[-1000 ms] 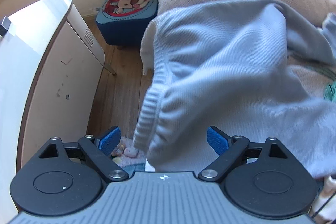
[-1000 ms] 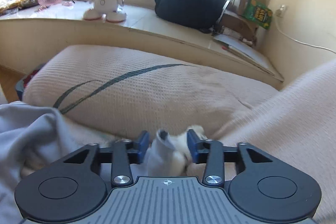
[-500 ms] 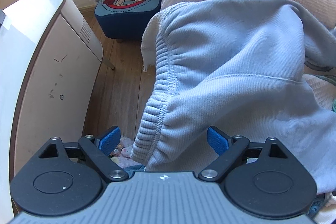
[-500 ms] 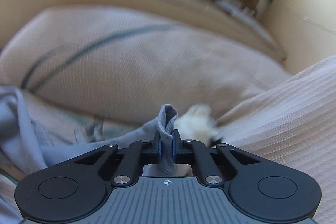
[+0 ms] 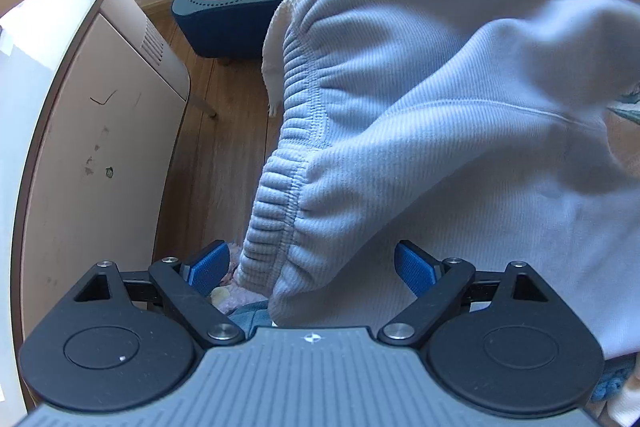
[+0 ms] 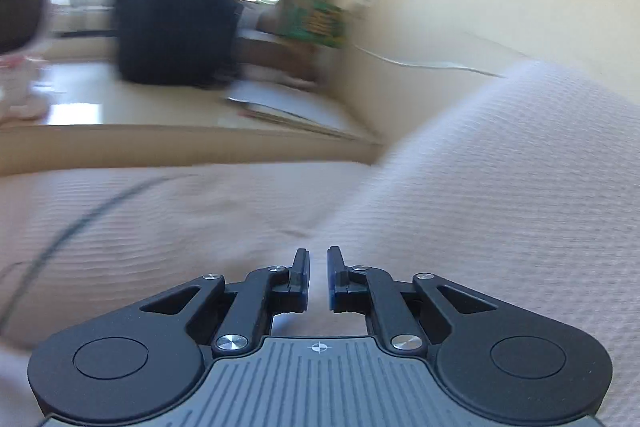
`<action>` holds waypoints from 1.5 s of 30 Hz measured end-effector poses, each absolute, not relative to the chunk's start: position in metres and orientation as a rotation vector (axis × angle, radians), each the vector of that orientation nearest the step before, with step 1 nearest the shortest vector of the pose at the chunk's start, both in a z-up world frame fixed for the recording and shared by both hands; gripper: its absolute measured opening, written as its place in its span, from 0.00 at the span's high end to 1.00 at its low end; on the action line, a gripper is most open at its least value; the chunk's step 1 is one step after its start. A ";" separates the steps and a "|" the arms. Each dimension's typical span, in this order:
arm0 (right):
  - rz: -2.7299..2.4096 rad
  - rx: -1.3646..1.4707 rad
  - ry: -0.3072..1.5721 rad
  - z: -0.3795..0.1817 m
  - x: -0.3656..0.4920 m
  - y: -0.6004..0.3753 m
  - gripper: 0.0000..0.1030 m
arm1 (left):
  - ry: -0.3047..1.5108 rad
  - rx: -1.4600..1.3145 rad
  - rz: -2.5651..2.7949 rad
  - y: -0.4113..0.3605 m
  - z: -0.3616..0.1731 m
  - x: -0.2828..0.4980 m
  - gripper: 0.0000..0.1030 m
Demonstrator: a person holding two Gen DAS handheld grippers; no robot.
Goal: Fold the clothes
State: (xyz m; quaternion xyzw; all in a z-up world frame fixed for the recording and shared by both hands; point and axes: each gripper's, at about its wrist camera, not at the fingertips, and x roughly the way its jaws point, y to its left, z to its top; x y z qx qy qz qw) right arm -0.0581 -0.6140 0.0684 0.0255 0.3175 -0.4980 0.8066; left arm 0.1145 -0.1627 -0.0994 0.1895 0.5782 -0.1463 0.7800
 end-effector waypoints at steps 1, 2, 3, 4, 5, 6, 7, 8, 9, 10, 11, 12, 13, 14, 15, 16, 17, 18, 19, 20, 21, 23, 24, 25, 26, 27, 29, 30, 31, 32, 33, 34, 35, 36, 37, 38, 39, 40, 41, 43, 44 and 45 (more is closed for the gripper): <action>-1.052 0.058 0.682 0.067 -0.059 -0.617 0.85 | 1.247 0.409 -0.318 -0.164 -0.099 0.114 0.13; -1.038 0.062 0.685 0.065 -0.060 -0.620 0.85 | 1.244 0.407 -0.322 -0.166 -0.099 0.114 0.13; -1.020 0.057 0.686 0.063 -0.061 -0.620 0.85 | 1.244 0.403 -0.324 -0.167 -0.099 0.113 0.13; -0.994 0.025 0.685 0.061 -0.061 -0.613 0.85 | 1.246 0.404 -0.325 -0.168 -0.099 0.112 0.13; -0.963 -0.007 0.685 0.058 -0.062 -0.606 0.85 | 1.250 0.407 -0.325 -0.169 -0.100 0.112 0.13; -0.920 -0.043 0.695 0.054 -0.063 -0.598 0.85 | 1.251 0.411 -0.325 -0.170 -0.101 0.112 0.13; -0.878 -0.086 0.713 0.049 -0.063 -0.589 0.85 | 1.252 0.416 -0.324 -0.171 -0.101 0.112 0.13; -0.833 -0.144 0.735 0.043 -0.065 -0.580 0.85 | 1.253 0.421 -0.324 -0.173 -0.102 0.112 0.13; -0.791 -0.216 0.756 0.036 -0.067 -0.570 0.85 | 1.252 0.423 -0.326 -0.173 -0.102 0.111 0.13; -0.749 -0.302 0.780 0.027 -0.071 -0.560 0.84 | 1.251 0.426 -0.327 -0.174 -0.102 0.111 0.13; -0.707 -0.386 0.809 0.018 -0.074 -0.551 0.84 | 1.249 0.429 -0.329 -0.175 -0.102 0.111 0.13; -0.650 -0.467 0.841 0.007 -0.076 -0.543 0.84 | 1.246 0.432 -0.329 -0.176 -0.102 0.111 0.13; -0.597 -0.541 0.872 -0.003 -0.079 -0.536 0.83 | 1.245 0.438 -0.329 -0.177 -0.102 0.112 0.13; -0.557 -0.592 0.904 -0.013 -0.080 -0.530 0.82 | 1.244 0.443 -0.329 -0.178 -0.102 0.112 0.13; -0.517 -0.644 0.935 -0.023 -0.082 -0.525 0.82 | 1.242 0.448 -0.328 -0.180 -0.103 0.112 0.13; -0.478 -0.690 0.966 -0.032 -0.084 -0.520 0.81 | 1.242 0.452 -0.327 -0.181 -0.103 0.112 0.13; -0.448 -0.716 0.998 -0.041 -0.083 -0.517 0.80 | 1.242 0.455 -0.326 -0.182 -0.103 0.112 0.13; -0.419 -0.736 1.023 -0.048 -0.082 -0.515 0.76 | 1.241 0.458 -0.325 -0.182 -0.103 0.111 0.13; -0.388 -0.752 1.040 -0.053 -0.081 -0.514 0.67 | 1.241 0.458 -0.325 -0.182 -0.103 0.111 0.13; -0.353 -0.768 1.057 -0.058 -0.078 -0.514 0.61 | 1.242 0.459 -0.324 -0.182 -0.102 0.111 0.13; -0.317 -0.786 1.075 -0.063 -0.075 -0.515 0.51 | 1.244 0.458 -0.323 -0.181 -0.102 0.111 0.13; -0.251 -0.844 1.116 -0.072 -0.068 -0.515 0.46 | 1.247 0.455 -0.321 -0.180 -0.102 0.111 0.13; -0.221 -0.872 1.140 -0.076 -0.065 -0.515 0.45 | 1.249 0.452 -0.318 -0.180 -0.102 0.111 0.13; -0.185 -0.889 1.168 -0.079 -0.062 -0.516 0.45 | 1.251 0.449 -0.315 -0.180 -0.102 0.111 0.13; -0.156 -0.899 1.196 -0.083 -0.059 -0.517 0.45 | 1.252 0.447 -0.313 -0.179 -0.102 0.112 0.13; -0.131 -0.907 1.224 -0.087 -0.056 -0.519 0.46 | 1.253 0.447 -0.312 -0.179 -0.102 0.112 0.13; -0.113 -0.897 1.281 -0.093 -0.051 -0.523 0.51 | 1.251 0.451 -0.311 -0.180 -0.101 0.111 0.13; -0.106 -0.871 1.299 -0.094 -0.049 -0.524 0.70 | 1.250 0.452 -0.311 -0.180 -0.101 0.111 0.13; -0.093 -0.840 1.308 -0.094 -0.049 -0.524 0.85 | 1.250 0.452 -0.311 -0.180 -0.102 0.112 0.13; -0.086 -0.820 1.306 -0.093 -0.049 -0.523 0.89 | 1.251 0.452 -0.309 -0.180 -0.102 0.110 0.13; -0.084 -0.811 1.296 -0.090 -0.051 -0.521 0.92 | 1.252 0.451 -0.307 -0.180 -0.103 0.110 0.13; -0.086 -0.797 1.285 -0.084 -0.053 -0.520 0.93 | 1.252 0.454 -0.308 -0.181 -0.102 0.110 0.13; -0.091 -0.775 1.269 -0.076 -0.055 -0.519 0.93 | 1.250 0.459 -0.309 -0.181 -0.102 0.109 0.13; -0.111 -0.727 1.234 -0.061 -0.056 -0.521 0.94 | 1.247 0.466 -0.309 -0.181 -0.102 0.109 0.13; -0.138 -0.676 1.188 -0.043 -0.059 -0.524 0.94 | 1.247 0.470 -0.310 -0.180 -0.102 0.110 0.13; -0.174 -0.620 1.143 -0.024 -0.062 -0.531 0.94 | 1.248 0.472 -0.310 -0.179 -0.102 0.112 0.13; -0.220 -0.551 1.115 -0.005 -0.065 -0.541 0.94 | 1.249 0.471 -0.311 -0.179 -0.103 0.112 0.13; -0.264 -0.477 1.088 0.012 -0.067 -0.552 0.94 | 1.249 0.470 -0.312 -0.179 -0.103 0.113 0.13; -0.306 -0.384 1.065 0.026 -0.069 -0.566 0.94 | 1.251 0.471 -0.312 -0.180 -0.105 0.113 0.13; -0.384 -0.205 1.014 0.046 -0.069 -0.595 0.94 | 1.253 0.478 -0.310 -0.181 -0.106 0.113 0.13; -0.417 -0.131 1.015 0.045 -0.065 -0.607 0.93 | 1.252 0.481 -0.309 -0.182 -0.106 0.113 0.13; -0.448 -0.074 1.022 0.042 -0.059 -0.617 0.93 | 1.250 0.481 -0.310 -0.181 -0.106 0.113 0.13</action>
